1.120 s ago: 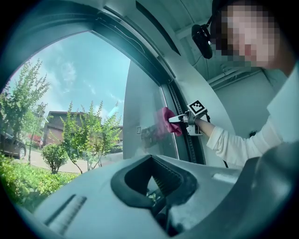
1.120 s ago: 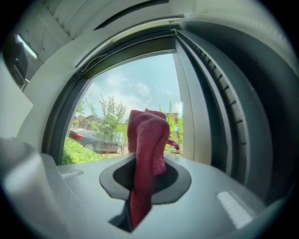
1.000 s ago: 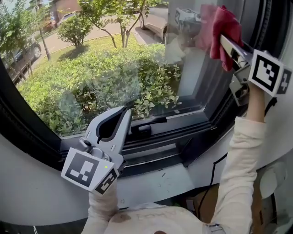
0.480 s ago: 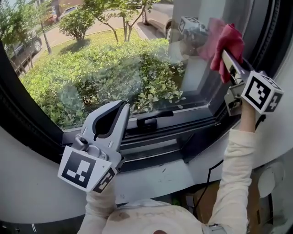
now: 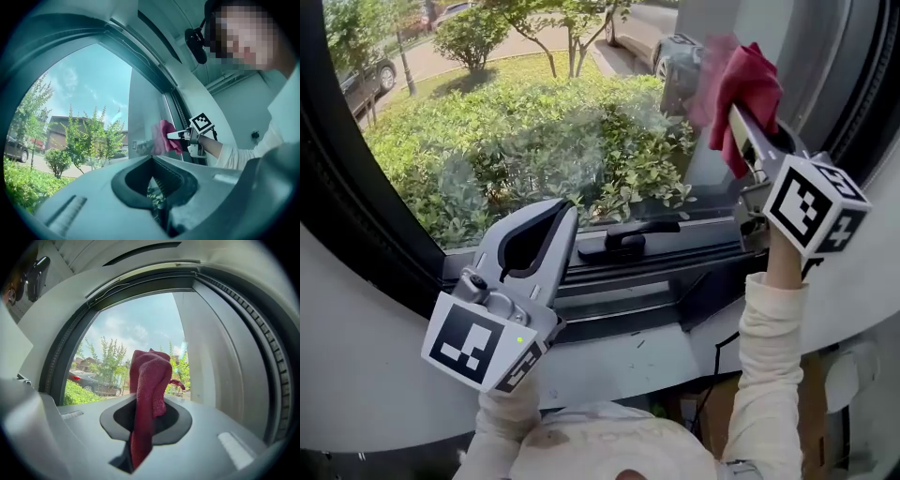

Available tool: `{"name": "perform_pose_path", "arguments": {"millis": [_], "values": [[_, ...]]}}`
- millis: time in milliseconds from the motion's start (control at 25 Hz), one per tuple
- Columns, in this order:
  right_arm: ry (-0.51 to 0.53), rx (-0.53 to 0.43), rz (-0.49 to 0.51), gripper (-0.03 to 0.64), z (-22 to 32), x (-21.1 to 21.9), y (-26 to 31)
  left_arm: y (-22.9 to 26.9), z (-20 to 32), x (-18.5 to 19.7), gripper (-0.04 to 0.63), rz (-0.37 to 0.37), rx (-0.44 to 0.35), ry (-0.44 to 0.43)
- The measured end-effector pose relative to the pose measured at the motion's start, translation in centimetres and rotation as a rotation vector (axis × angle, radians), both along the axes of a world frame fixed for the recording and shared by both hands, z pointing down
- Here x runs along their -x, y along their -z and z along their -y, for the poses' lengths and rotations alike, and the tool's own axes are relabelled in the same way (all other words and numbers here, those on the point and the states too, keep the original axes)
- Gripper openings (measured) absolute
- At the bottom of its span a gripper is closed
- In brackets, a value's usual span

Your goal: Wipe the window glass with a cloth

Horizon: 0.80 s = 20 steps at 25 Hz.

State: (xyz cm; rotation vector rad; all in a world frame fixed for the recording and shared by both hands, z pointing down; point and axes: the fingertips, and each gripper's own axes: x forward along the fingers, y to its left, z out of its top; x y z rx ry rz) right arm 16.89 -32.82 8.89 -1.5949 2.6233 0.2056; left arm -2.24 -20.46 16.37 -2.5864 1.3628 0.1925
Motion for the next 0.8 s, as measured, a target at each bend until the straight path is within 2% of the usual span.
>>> {"name": "perform_pose_path", "arguments": {"millis": [120, 400, 640, 800], "values": [[0.06, 0.007, -0.003, 0.072, -0.9, 3.7, -0.4, 0.0, -0.6, 1.0, 0.001, -0.012, -0.006, -0.01], [0.178, -0.014, -0.088, 0.074, -3.2, 13.1, -2.1, -1.0, -2.7, 3.1, 0.003, -0.019, 0.0, -0.028], [0.26, -0.006, -0.057, 0.074, -5.1, 19.3, -2.3, -1.5, -4.4, 5.0, 0.002, -0.02, -0.005, -0.044], [0.273, -0.022, -0.042, 0.073, -6.0, 22.7, -1.7, -1.1, -5.2, 6.6, 0.001, -0.038, 0.007, -0.027]]}}
